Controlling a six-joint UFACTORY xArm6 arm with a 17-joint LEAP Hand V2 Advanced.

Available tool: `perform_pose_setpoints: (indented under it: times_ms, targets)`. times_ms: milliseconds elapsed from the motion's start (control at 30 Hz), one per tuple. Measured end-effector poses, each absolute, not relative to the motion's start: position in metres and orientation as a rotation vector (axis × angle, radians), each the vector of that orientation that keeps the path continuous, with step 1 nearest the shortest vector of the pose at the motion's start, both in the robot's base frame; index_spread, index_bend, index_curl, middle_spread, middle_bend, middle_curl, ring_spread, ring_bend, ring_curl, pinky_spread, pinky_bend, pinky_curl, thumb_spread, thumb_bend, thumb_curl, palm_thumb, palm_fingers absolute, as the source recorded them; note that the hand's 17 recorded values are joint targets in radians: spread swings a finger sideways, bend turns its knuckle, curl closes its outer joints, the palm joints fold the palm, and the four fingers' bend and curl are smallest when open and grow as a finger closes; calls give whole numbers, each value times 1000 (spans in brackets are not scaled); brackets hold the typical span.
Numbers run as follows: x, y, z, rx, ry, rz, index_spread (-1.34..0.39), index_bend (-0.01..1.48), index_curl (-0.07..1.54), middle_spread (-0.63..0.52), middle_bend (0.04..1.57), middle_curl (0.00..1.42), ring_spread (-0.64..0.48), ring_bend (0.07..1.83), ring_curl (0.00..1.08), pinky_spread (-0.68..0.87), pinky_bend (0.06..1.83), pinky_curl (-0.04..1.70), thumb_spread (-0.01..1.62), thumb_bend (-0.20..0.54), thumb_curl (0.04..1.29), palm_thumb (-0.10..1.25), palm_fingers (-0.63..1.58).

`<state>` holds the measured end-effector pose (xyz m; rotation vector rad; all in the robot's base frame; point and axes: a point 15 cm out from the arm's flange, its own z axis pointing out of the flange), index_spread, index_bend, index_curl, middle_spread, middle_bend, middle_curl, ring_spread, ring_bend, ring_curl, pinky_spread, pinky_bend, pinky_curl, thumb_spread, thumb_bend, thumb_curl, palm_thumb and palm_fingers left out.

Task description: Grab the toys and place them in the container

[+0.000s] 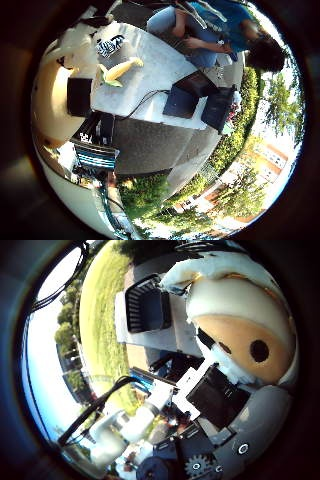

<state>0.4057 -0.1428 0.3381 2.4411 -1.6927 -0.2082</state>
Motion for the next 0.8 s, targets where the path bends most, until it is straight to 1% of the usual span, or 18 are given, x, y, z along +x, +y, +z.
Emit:
perform_pose_setpoints:
  times_ms: [167,333,433,533,633,700,733,800]
  targets:
    - [411,-28,345,2600,-1576,-224,-980,1183,-1,-274,1203,1188,-155,1449,917,132,1547,928,1113,-14,783,960,817]
    - [414,61,331,2633,-1533,-267,-969,1227,-15,-273,1211,1195,-155,1460,918,126,1552,938,1116,-24,786,926,798]
    - [441,97,300,2665,-1534,-255,-961,1252,-16,-272,1215,1197,-154,1479,920,119,1539,957,1133,-27,773,882,750]
    - [465,129,257,2661,-1565,-263,-958,1212,-25,-268,1224,1186,-143,1507,915,119,1519,977,1154,-17,748,886,660]
    - [486,142,214,2634,-1594,-279,-903,1231,-10,-254,1194,1153,-110,1496,877,134,1464,964,1166,-22,719,881,677]
    - [495,152,187,2619,-1580,-302,-837,1229,-7,-235,1156,1114,-71,1456,837,159,1416,945,1171,-20,699,886,677]
    - [500,158,176,2614,-1570,-313,-798,1212,-8,-223,1112,1086,-49,1428,814,174,1397,934,1175,-18,691,890,647]
    - [510,167,152,2596,-1554,-338,-676,1228,19,-201,1013,1023,-9,1328,768,201,1311,917,1177,-23,671,883,526]
